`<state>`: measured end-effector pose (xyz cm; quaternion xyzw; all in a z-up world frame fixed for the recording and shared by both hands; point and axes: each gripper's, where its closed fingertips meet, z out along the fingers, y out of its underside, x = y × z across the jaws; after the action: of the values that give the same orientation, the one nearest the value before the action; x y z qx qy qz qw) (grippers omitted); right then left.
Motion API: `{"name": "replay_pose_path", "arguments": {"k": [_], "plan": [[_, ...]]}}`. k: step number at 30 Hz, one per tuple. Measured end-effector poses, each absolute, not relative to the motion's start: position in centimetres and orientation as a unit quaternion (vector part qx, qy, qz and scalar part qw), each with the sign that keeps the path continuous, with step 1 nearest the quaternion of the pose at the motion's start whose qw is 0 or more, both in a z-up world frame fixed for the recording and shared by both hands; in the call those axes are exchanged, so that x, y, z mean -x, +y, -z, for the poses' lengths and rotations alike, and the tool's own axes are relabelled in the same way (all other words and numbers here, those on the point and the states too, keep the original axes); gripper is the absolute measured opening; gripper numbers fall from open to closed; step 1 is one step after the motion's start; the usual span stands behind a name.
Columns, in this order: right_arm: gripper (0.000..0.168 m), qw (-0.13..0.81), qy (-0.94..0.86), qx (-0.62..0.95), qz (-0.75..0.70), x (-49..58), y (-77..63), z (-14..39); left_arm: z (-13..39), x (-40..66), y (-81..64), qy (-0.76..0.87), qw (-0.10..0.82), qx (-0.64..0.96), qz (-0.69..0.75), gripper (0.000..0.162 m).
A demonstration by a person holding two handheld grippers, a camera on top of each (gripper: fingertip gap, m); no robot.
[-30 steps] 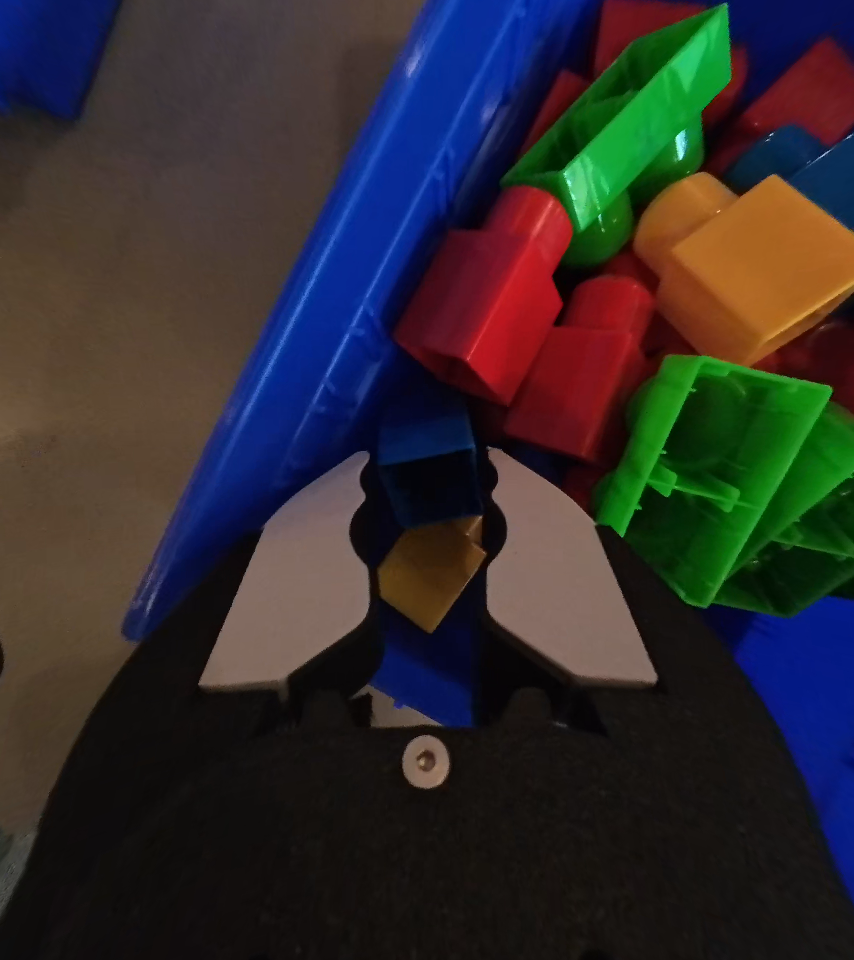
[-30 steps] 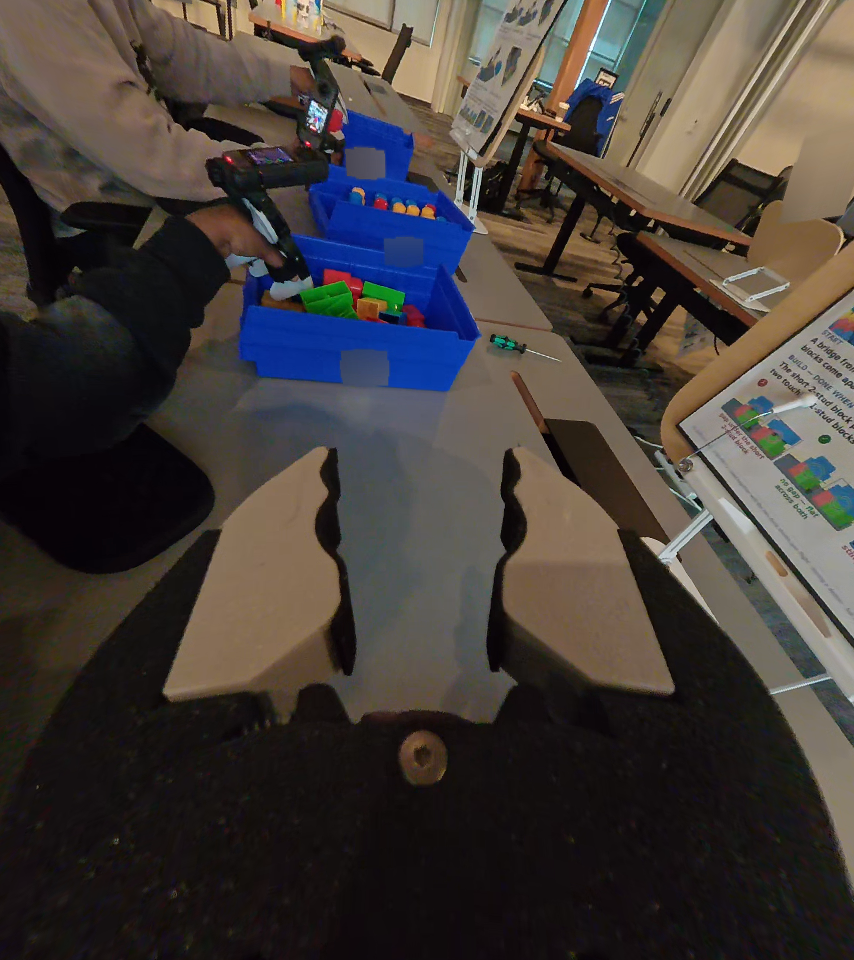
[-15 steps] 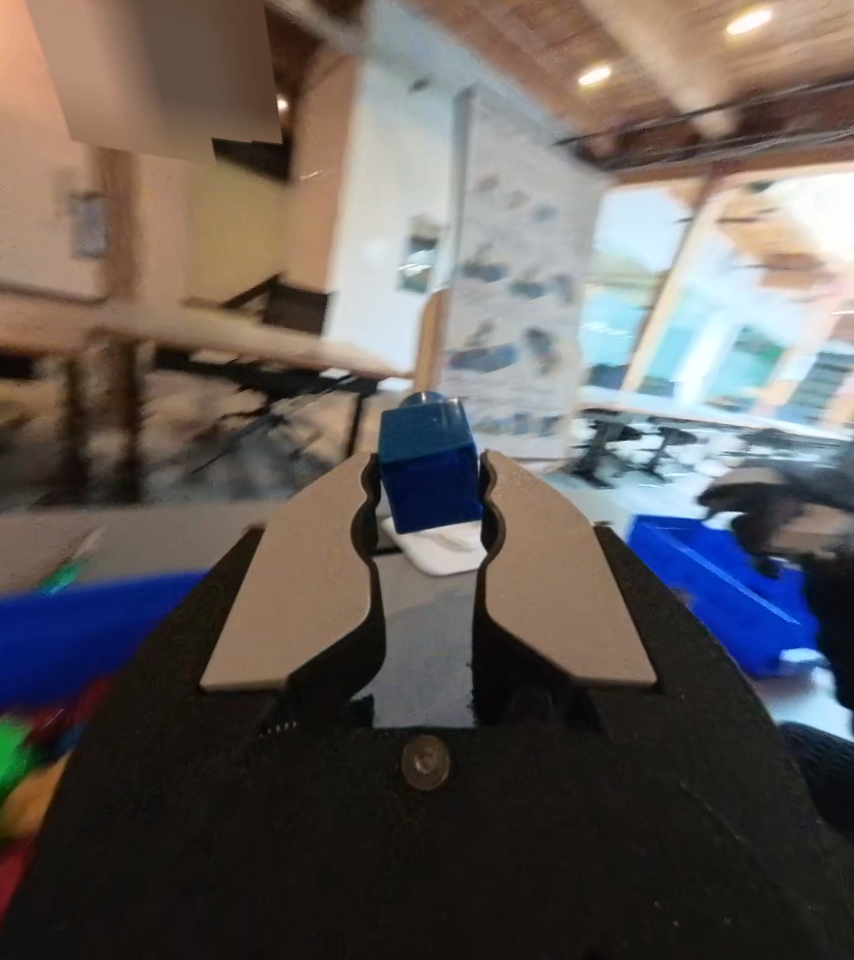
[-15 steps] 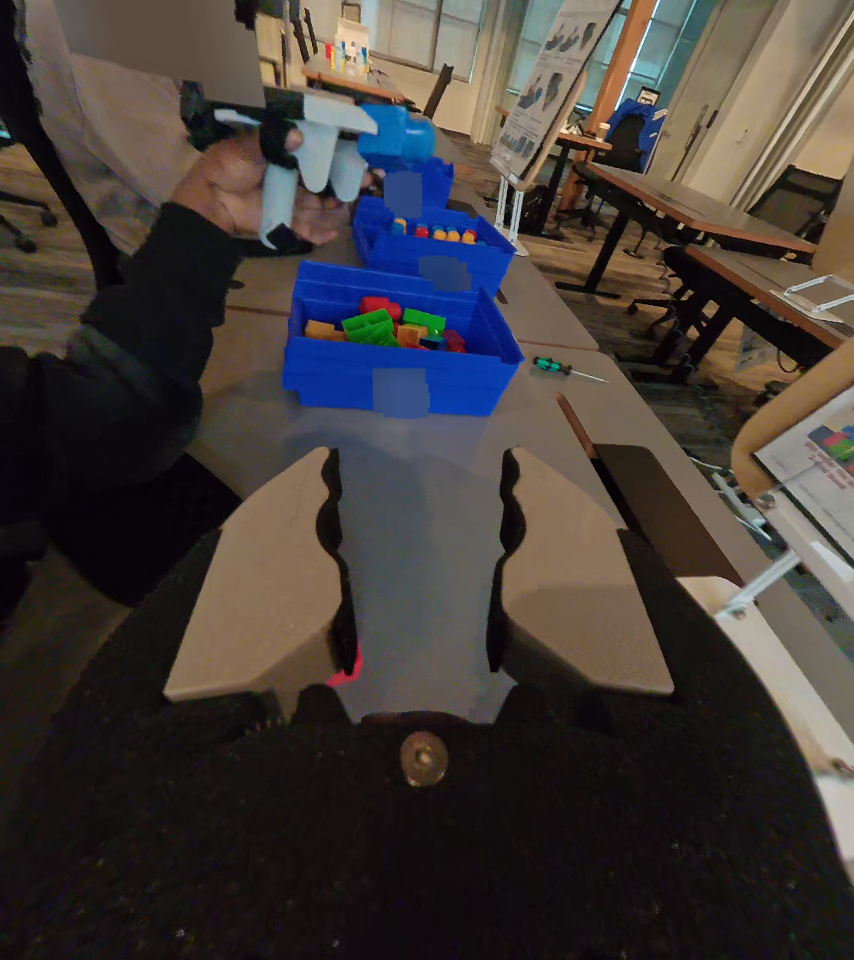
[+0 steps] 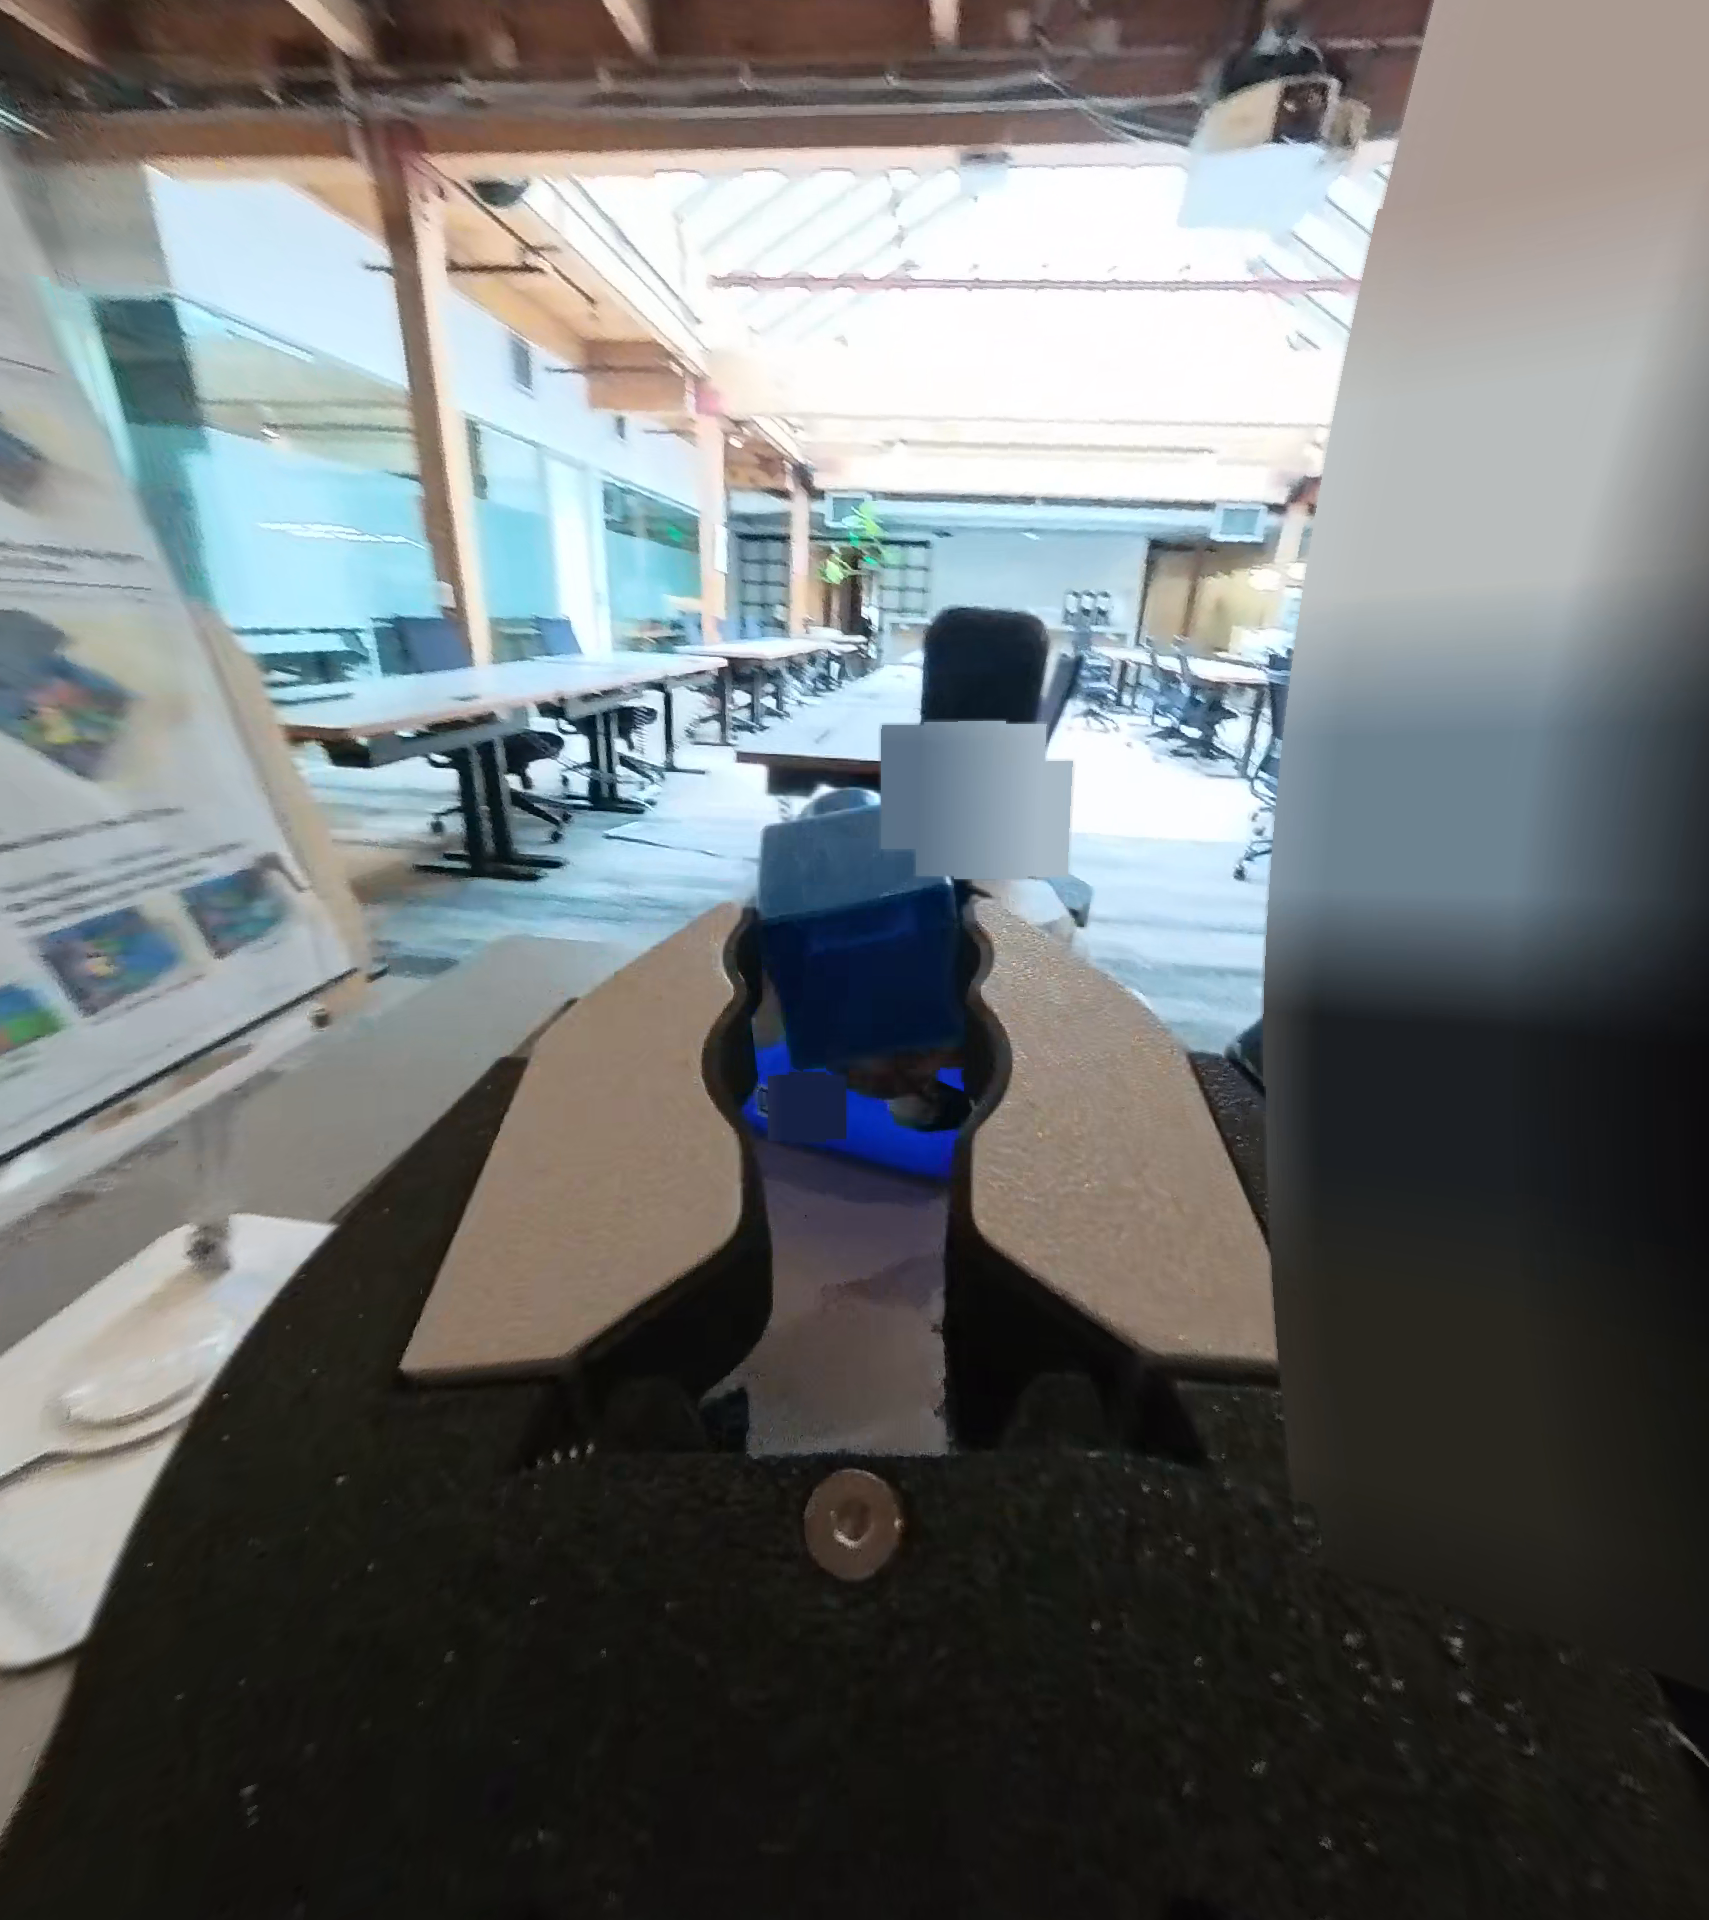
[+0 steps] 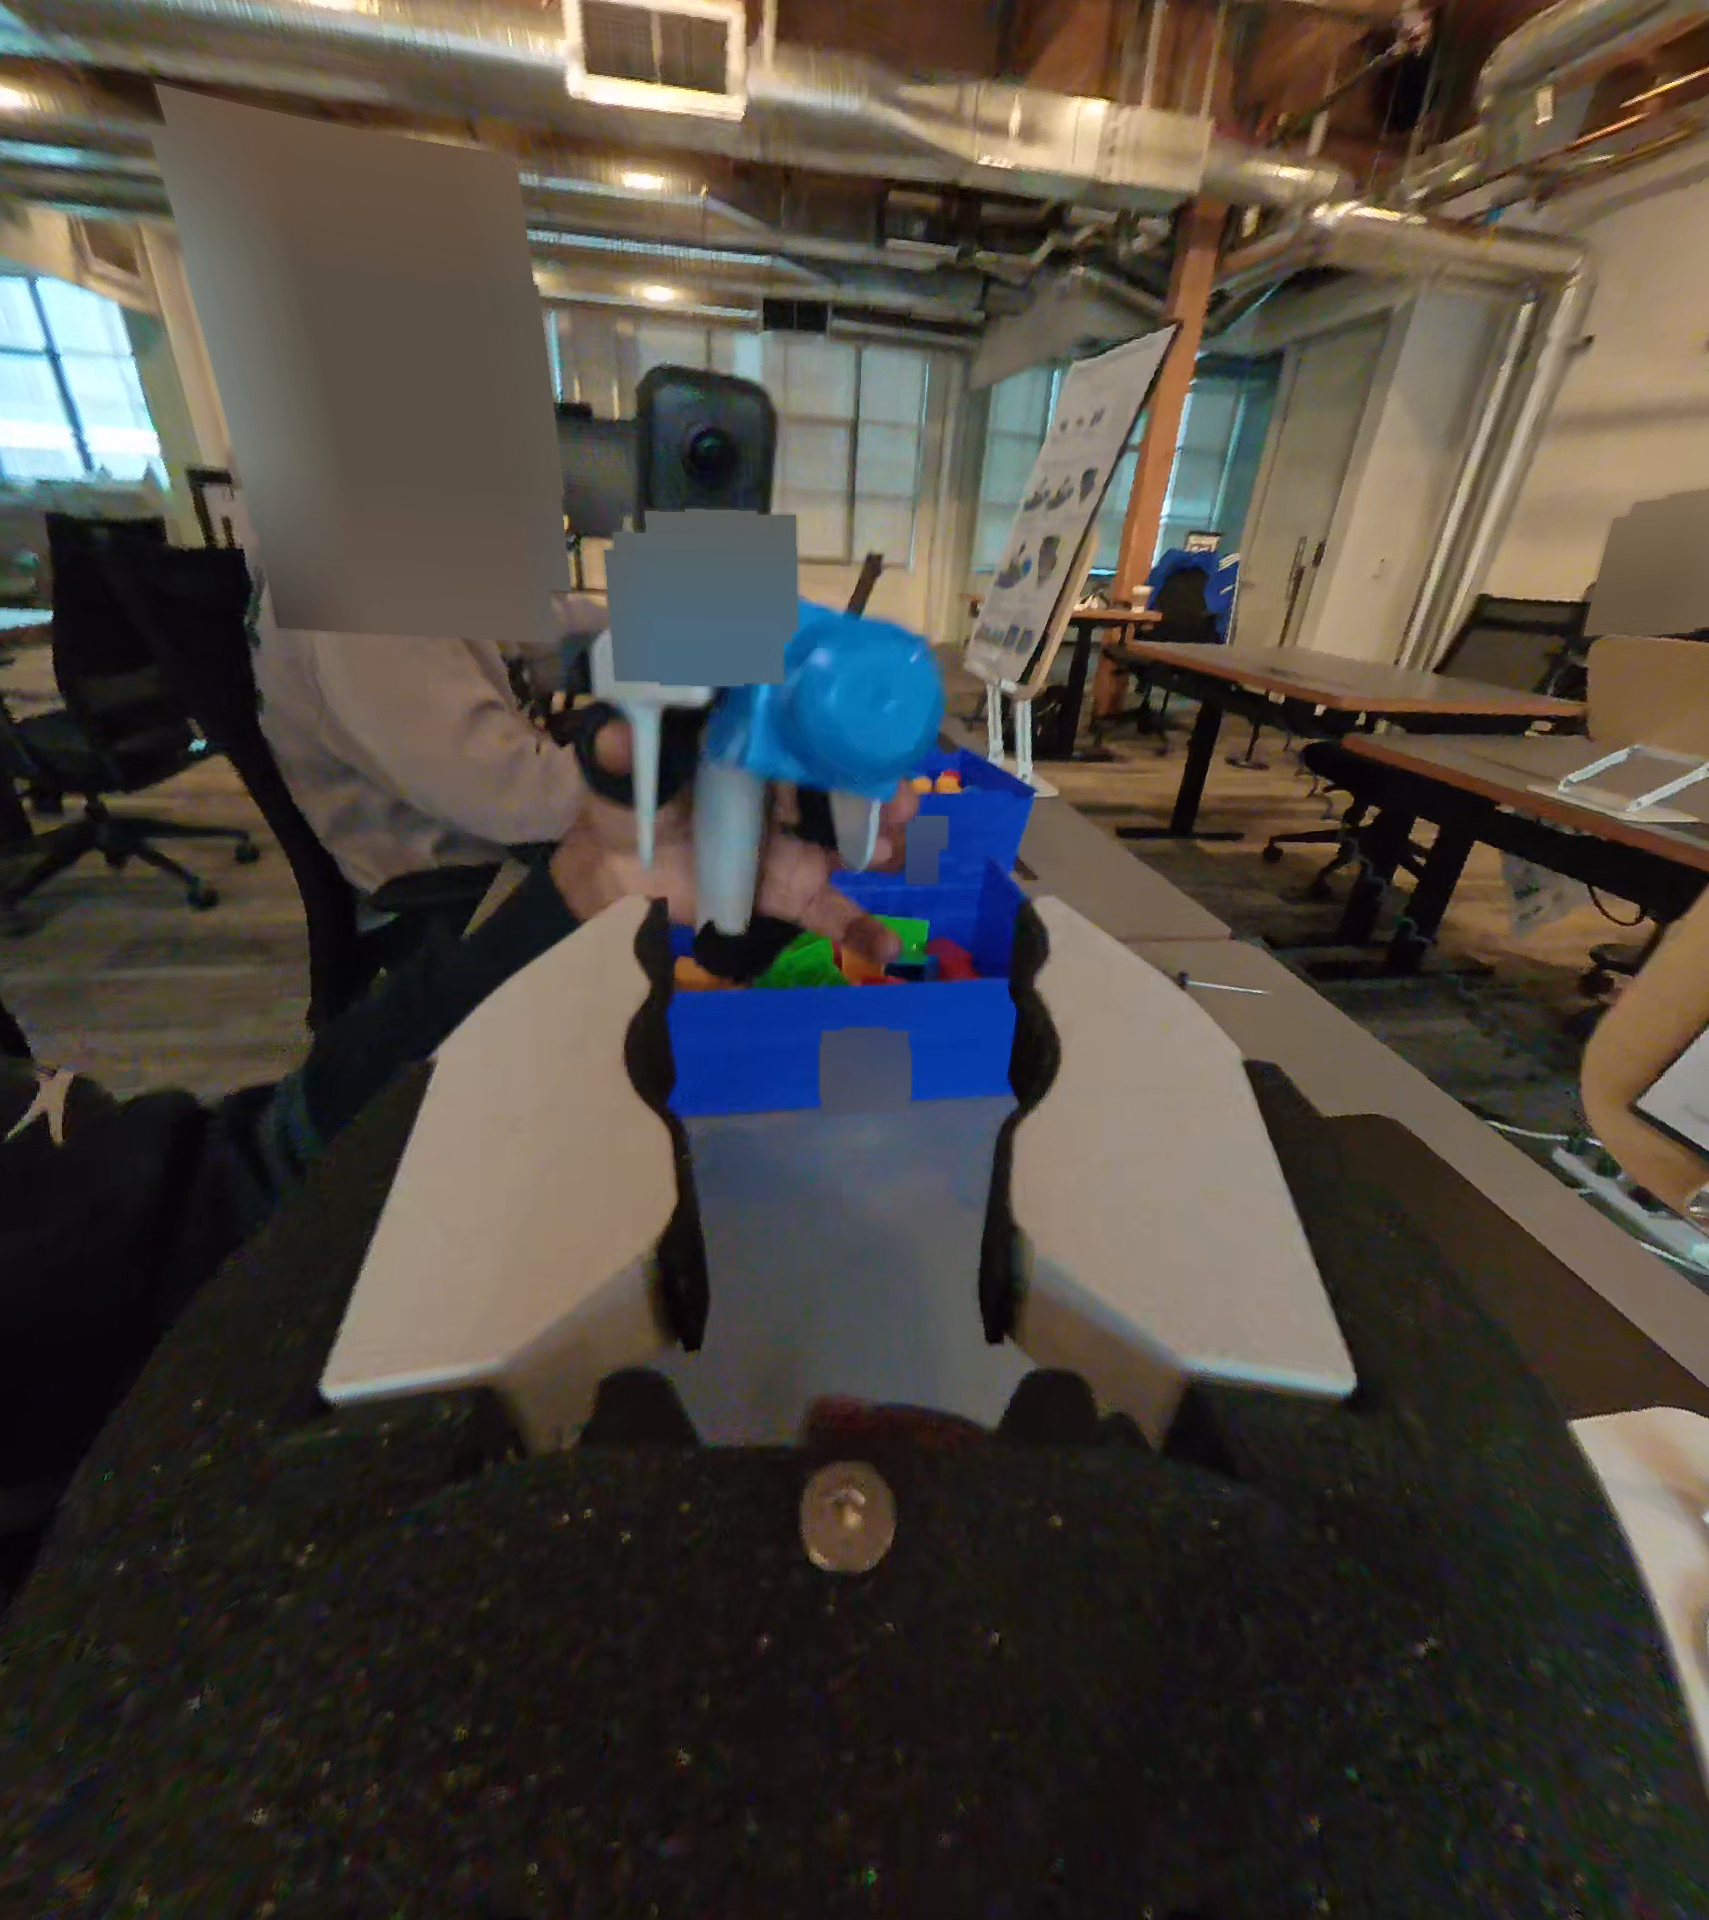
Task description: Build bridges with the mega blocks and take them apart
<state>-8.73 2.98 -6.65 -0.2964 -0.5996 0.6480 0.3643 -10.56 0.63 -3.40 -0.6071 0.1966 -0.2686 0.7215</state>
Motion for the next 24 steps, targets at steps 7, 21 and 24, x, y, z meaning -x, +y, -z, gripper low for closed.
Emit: {"name": "replay_pose_path", "arguments": {"k": [7,21,24], "plan": [[0.054,0.327,-0.563,0.291,-0.701,7.9,3.3,5.4,4.8,7.7,2.3,0.235,0.694,0.621,0.28,0.036],[0.034,0.332,-0.6,0.268,-0.677,7.3,2.9,5.9,6.0,7.2,2.9,0.24,0.674,0.654,0.246,0.039],[0.034,0.344,-0.612,0.269,-0.659,7.1,3.3,6.0,5.9,8.2,3.1,0.224,0.686,0.662,0.204,0.05]]}}
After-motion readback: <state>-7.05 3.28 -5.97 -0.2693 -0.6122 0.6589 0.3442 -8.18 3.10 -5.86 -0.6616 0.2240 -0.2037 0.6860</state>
